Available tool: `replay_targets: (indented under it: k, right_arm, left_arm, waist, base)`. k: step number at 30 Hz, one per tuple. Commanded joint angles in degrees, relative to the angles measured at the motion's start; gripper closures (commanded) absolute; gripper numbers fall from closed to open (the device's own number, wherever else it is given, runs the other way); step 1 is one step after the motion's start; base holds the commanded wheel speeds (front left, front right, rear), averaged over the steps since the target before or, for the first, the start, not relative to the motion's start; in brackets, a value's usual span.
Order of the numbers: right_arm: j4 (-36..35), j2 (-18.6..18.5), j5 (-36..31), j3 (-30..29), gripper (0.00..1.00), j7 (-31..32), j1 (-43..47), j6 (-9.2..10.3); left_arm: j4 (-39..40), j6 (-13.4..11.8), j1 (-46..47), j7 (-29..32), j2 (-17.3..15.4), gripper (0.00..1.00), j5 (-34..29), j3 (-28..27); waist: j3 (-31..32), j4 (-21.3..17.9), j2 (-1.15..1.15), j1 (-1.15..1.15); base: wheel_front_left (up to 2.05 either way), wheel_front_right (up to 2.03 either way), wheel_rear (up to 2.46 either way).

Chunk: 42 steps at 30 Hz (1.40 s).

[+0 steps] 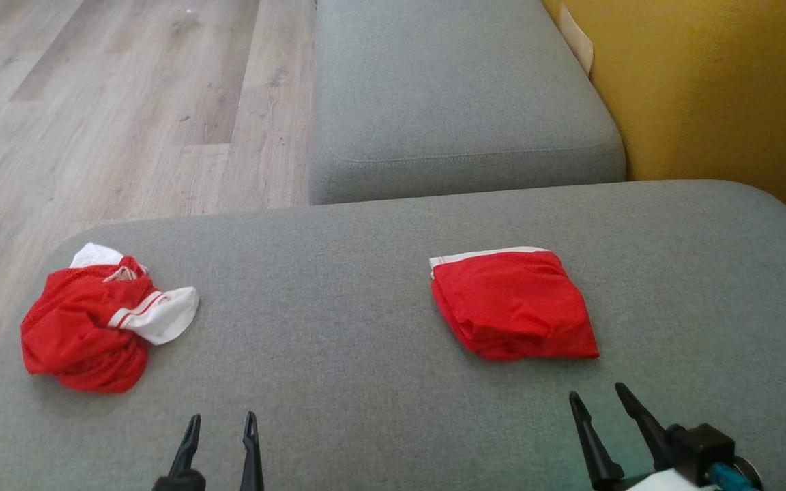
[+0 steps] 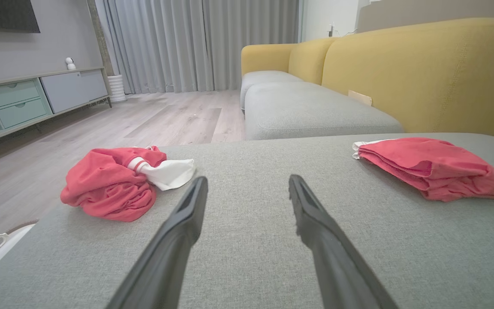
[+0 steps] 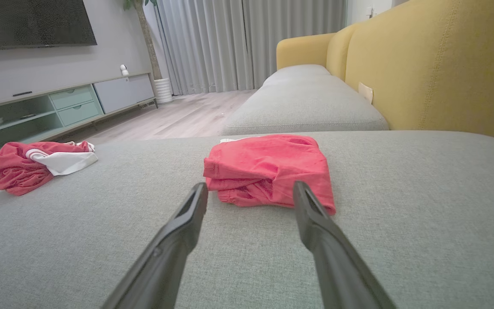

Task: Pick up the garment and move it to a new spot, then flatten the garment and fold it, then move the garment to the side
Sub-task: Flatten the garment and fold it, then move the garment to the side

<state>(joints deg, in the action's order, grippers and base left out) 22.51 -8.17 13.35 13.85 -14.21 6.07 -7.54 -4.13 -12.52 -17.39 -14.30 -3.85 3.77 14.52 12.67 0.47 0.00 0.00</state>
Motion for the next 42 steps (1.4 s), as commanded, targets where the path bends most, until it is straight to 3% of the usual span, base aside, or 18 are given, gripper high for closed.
replay_targets:
  k: [1, 42]
  right_arm:
    - [-2.1, -0.3, -0.6, 0.5, 0.00, -0.8, -1.8, 0.05]
    - [-3.4, 0.2, -0.8, -1.4, 0.00, -0.8, -0.7, 0.05]
  left_arm:
    - [1.6, 0.4, 2.6, -0.7, 0.4, 0.00, -0.5, -2.1]
    - [1.1, 1.3, 2.9, -0.7, 0.8, 0.00, -1.7, -2.3]
  waist:
    - [0.0, 0.1, 0.00, 0.00]
    - [-1.3, 0.2, 0.00, 0.00]
  base:
    - [0.00, 0.00, 0.00]
    - [0.00, 0.00, 0.00]
